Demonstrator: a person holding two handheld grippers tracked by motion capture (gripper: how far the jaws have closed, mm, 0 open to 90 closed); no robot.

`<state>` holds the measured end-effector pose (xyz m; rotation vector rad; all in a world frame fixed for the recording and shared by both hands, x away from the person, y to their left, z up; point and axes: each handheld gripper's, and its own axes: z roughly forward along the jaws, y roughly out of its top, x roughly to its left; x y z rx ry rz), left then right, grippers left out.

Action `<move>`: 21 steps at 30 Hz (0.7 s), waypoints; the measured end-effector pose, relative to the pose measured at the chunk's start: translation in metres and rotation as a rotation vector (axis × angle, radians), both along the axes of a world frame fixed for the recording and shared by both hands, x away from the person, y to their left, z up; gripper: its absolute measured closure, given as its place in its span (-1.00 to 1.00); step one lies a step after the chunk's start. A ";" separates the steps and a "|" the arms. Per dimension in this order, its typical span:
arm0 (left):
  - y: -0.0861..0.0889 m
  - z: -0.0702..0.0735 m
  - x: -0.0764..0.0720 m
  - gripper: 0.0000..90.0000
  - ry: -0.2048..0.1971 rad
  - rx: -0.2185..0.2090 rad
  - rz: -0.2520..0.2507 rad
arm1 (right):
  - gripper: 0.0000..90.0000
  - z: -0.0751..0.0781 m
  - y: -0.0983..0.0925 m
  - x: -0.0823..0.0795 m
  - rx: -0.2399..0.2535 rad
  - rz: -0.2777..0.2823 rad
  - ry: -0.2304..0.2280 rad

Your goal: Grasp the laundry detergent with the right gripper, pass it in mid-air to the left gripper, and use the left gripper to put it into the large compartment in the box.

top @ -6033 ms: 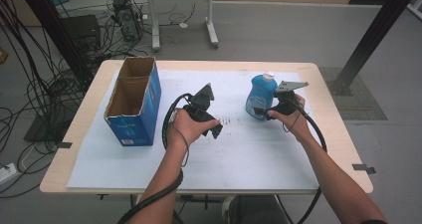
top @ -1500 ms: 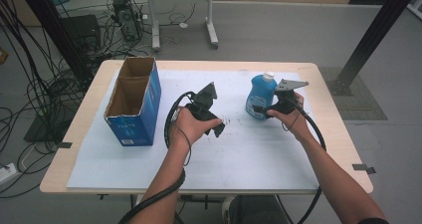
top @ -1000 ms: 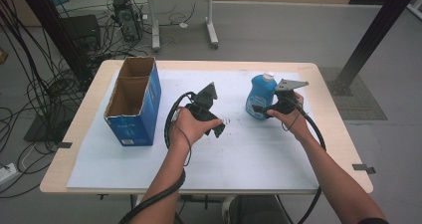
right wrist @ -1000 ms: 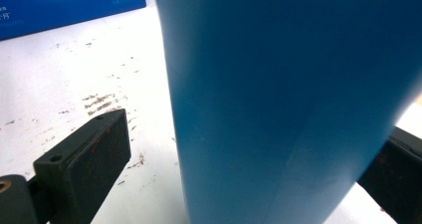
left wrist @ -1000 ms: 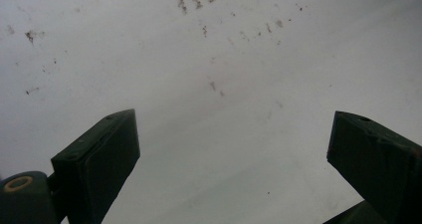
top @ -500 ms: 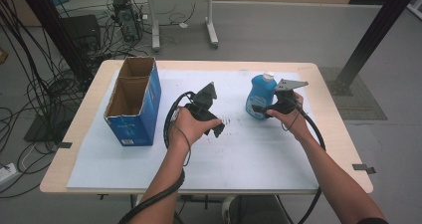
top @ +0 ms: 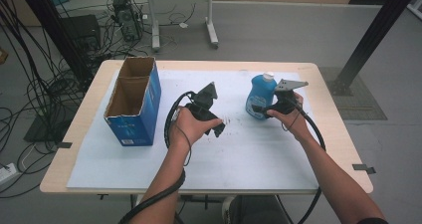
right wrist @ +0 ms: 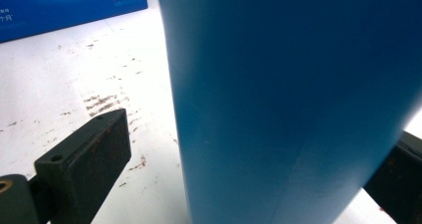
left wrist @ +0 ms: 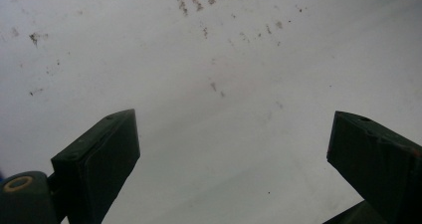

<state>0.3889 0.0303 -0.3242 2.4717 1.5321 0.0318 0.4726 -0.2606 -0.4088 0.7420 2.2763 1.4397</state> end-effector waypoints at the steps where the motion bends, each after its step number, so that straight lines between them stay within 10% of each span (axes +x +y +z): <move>1: 0.000 0.000 0.000 -0.85 0.000 0.002 -0.002 | -0.96 0.000 0.000 0.000 0.001 0.000 -0.001; 21: 0.000 0.001 -0.001 -0.85 -0.003 0.002 -0.003 | -0.96 0.000 0.001 -0.001 -0.001 -0.003 -0.002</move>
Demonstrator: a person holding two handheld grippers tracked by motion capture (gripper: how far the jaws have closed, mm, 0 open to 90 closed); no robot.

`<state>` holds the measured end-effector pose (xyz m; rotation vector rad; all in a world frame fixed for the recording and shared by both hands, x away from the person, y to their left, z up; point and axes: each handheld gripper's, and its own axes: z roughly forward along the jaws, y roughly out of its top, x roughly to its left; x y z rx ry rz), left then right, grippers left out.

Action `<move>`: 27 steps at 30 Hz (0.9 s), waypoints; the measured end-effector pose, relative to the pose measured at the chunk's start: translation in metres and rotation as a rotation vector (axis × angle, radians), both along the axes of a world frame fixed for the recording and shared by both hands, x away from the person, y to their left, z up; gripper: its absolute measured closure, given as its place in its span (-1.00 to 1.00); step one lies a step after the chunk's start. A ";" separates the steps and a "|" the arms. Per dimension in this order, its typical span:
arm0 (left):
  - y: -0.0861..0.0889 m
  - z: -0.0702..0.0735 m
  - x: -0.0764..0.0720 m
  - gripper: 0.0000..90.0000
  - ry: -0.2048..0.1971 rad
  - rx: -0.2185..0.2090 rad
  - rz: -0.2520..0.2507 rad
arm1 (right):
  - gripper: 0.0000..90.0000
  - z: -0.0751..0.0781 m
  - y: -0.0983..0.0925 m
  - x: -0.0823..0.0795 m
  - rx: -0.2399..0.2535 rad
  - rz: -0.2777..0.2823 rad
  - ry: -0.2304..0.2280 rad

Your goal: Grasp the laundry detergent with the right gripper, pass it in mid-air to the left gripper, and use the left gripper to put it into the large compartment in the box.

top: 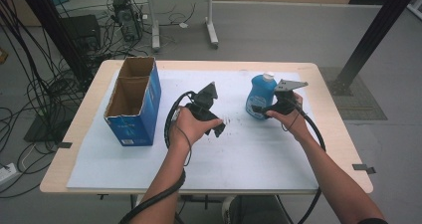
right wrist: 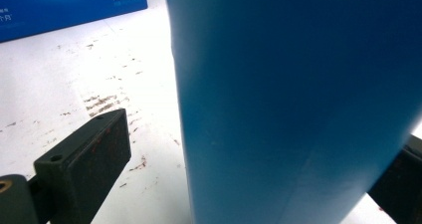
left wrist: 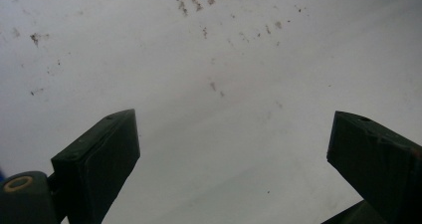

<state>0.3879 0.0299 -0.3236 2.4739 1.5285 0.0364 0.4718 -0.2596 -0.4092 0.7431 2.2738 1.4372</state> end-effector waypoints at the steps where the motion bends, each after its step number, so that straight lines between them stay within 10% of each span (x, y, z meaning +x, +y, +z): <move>1: 0.000 0.000 0.000 -0.85 0.000 0.000 -0.001 | -0.94 0.000 0.000 0.000 0.000 0.000 0.000; 27: 0.001 0.003 -0.001 -0.85 -0.009 0.004 -0.001 | -0.18 -0.003 0.000 0.002 -0.023 -0.017 -0.024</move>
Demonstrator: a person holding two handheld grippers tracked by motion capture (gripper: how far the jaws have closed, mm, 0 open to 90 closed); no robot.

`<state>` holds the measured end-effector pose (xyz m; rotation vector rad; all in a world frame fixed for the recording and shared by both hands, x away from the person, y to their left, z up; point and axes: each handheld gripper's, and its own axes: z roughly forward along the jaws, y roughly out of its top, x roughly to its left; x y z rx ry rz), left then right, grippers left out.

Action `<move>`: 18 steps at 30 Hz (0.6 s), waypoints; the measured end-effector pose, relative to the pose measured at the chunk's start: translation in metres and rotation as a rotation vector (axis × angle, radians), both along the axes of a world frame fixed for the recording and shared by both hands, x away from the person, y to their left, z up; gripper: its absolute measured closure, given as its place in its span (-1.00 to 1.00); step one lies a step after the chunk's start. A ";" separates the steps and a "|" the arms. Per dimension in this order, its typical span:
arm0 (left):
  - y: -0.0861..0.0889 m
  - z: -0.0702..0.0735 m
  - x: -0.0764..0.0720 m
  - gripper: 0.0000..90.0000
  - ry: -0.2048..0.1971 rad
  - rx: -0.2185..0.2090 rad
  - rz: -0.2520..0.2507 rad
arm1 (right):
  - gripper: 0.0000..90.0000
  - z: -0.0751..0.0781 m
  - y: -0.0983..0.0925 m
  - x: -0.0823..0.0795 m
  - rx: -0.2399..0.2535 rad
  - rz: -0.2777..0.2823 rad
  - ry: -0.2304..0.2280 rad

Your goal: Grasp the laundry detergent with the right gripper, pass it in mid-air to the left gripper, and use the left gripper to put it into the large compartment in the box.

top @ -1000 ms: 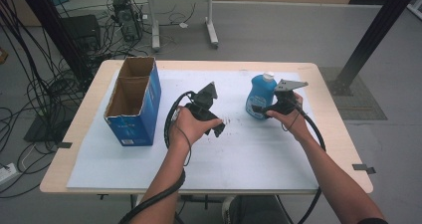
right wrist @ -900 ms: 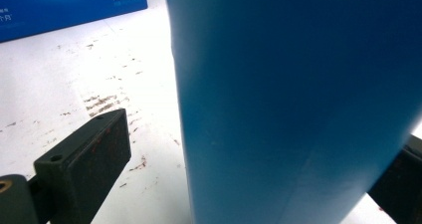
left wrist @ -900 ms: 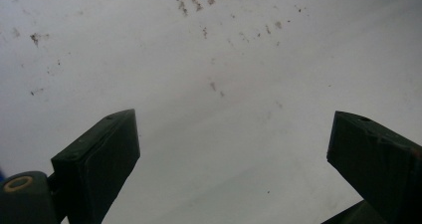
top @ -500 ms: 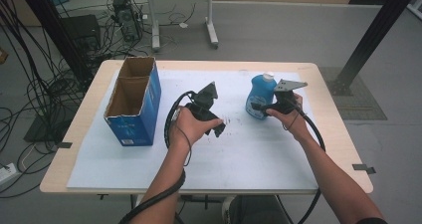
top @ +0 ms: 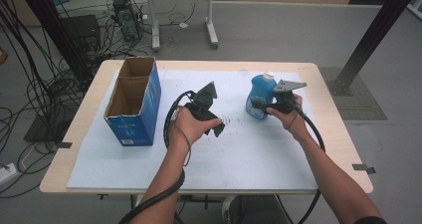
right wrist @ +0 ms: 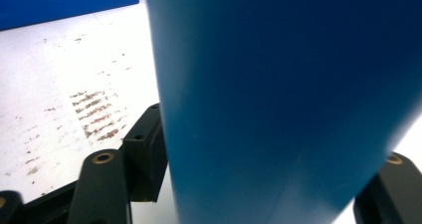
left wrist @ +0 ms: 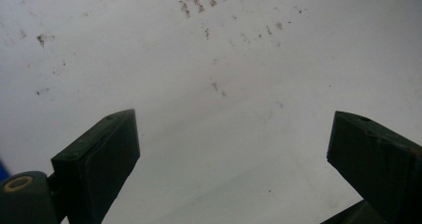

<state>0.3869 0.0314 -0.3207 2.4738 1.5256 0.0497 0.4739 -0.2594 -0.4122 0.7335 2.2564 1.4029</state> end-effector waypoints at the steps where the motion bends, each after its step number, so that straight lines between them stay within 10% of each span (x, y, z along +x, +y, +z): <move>1: 0.000 0.000 0.000 -0.85 -0.003 0.000 0.001 | -0.15 0.000 0.000 0.000 0.000 -0.002 0.002; 18: 0.000 0.002 0.000 -0.85 -0.009 0.001 -0.001 | -0.09 0.000 -0.001 0.001 0.000 -0.005 0.003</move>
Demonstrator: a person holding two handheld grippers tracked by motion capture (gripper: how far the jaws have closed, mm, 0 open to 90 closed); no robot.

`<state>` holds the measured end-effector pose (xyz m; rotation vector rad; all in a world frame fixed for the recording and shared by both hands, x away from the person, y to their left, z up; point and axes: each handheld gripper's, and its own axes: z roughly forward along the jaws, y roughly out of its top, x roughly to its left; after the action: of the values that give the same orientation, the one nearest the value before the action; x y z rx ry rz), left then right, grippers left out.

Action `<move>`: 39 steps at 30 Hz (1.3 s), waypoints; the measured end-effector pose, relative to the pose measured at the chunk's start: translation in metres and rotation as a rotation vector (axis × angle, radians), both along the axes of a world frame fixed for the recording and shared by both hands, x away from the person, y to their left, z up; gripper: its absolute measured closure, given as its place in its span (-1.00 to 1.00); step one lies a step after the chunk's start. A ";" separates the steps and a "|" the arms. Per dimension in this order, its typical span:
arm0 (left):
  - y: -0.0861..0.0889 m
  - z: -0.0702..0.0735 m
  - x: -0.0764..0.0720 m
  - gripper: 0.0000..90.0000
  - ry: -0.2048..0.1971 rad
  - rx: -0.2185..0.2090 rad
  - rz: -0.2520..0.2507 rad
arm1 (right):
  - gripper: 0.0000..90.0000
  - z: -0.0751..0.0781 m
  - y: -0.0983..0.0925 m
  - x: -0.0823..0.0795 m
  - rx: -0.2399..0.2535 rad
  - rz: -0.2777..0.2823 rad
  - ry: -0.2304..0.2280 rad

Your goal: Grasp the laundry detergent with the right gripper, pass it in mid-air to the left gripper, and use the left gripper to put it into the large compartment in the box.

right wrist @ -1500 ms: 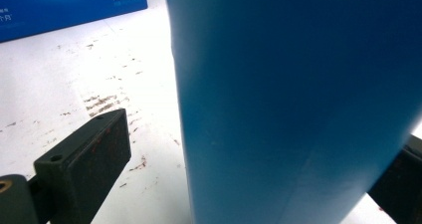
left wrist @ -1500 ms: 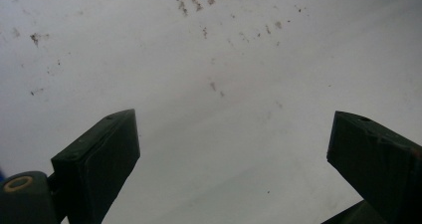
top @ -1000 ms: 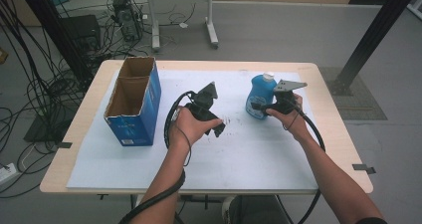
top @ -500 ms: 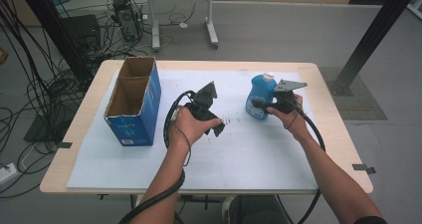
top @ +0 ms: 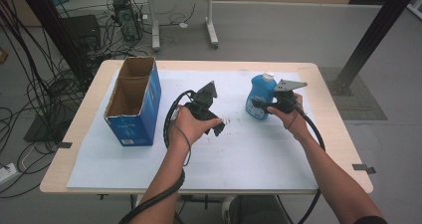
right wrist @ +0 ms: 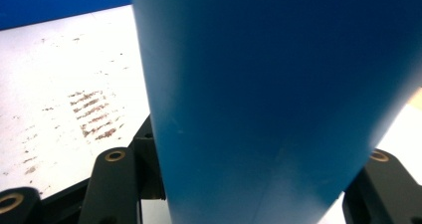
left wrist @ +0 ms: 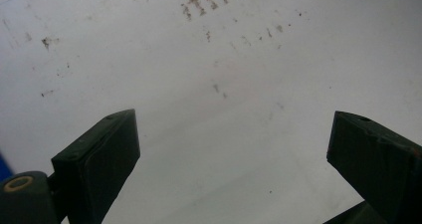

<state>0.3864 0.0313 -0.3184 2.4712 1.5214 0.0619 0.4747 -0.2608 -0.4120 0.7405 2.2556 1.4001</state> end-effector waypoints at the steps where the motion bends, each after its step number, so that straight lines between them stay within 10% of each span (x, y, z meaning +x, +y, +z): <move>1: -0.001 0.000 0.000 -0.85 -0.002 -0.002 0.003 | -0.09 0.000 0.000 0.000 -0.001 -0.001 0.000; 39: -0.001 0.003 0.000 -0.85 -0.008 0.001 -0.007 | -0.08 0.000 0.000 0.000 -0.007 0.001 -0.004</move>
<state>0.3860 0.0303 -0.3155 2.4746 1.5097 0.0708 0.4743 -0.2605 -0.4120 0.7331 2.2572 1.3924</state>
